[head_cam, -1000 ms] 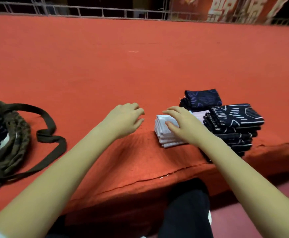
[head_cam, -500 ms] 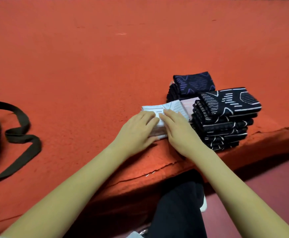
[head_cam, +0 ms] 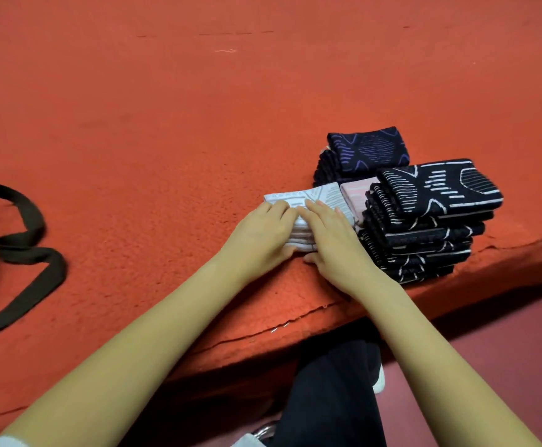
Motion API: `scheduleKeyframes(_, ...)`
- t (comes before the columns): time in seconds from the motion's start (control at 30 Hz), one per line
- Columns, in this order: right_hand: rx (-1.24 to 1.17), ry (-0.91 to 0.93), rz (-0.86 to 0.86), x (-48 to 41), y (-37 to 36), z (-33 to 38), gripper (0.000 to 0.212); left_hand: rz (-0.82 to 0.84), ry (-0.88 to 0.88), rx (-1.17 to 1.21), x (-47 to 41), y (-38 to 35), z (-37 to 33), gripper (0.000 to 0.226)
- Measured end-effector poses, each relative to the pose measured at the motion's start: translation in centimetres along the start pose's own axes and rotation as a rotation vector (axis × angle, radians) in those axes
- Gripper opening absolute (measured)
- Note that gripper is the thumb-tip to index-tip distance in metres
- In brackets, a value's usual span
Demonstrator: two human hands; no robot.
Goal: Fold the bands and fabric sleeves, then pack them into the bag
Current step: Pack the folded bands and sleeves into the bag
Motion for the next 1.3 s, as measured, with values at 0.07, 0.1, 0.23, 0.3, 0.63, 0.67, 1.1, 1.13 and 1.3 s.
scheduleKeyframes(0.07,0.007,-0.009,-0.021,-0.2,0.1,-0.1,0.086,0.051,-0.009,-0.006,-0.8,0.0,-0.2,0.048)
scheduleKeyframes(0.1,-0.001,-0.015,-0.036,-0.4,0.2,-0.1,0.085,0.077,-0.006,-0.005,-0.9,-0.2,-0.2,0.048)
scheduleKeyframes(0.23,-0.026,0.029,-0.116,-0.9,0.6,0.0,0.070,0.108,0.013,0.019,-0.4,-0.7,0.9,0.058)
scheduleKeyframes(0.3,-0.021,0.028,-0.117,-1.5,0.8,0.1,0.062,0.083,0.044,0.095,-0.3,-0.4,1.8,0.049)
scheduleKeyframes(0.63,-0.268,0.085,-0.053,-4.2,3.2,5.9,0.059,0.338,0.314,0.497,2.7,5.1,10.0,0.058)
scheduleKeyframes(0.67,-0.294,0.103,-0.021,-4.5,2.6,6.9,0.061,0.357,0.353,0.522,4.1,5.5,11.1,0.058)
scheduleKeyframes(1.1,-0.324,0.144,0.149,-5.9,-1.1,9.6,0.090,0.285,0.405,0.439,8.5,4.3,11.3,0.088)
scheduleKeyframes(1.13,-0.339,0.139,0.159,-5.8,-1.1,9.6,0.093,0.282,0.401,0.427,8.6,4.5,11.4,0.084)
scheduleKeyframes(1.3,-0.342,0.061,0.363,-4.8,-2.8,8.7,0.115,0.328,0.391,0.506,9.5,3.7,11.2,0.089)
Point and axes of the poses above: each hand's wrist, its own x-axis away from the middle knuckle, its own y-axis out of the back of the hand, z = x × y, the point moved 8 cm from there along -x, towards the middle knuckle, and after that the axes turned 2 degrees about -z, right-handed, at the moved point
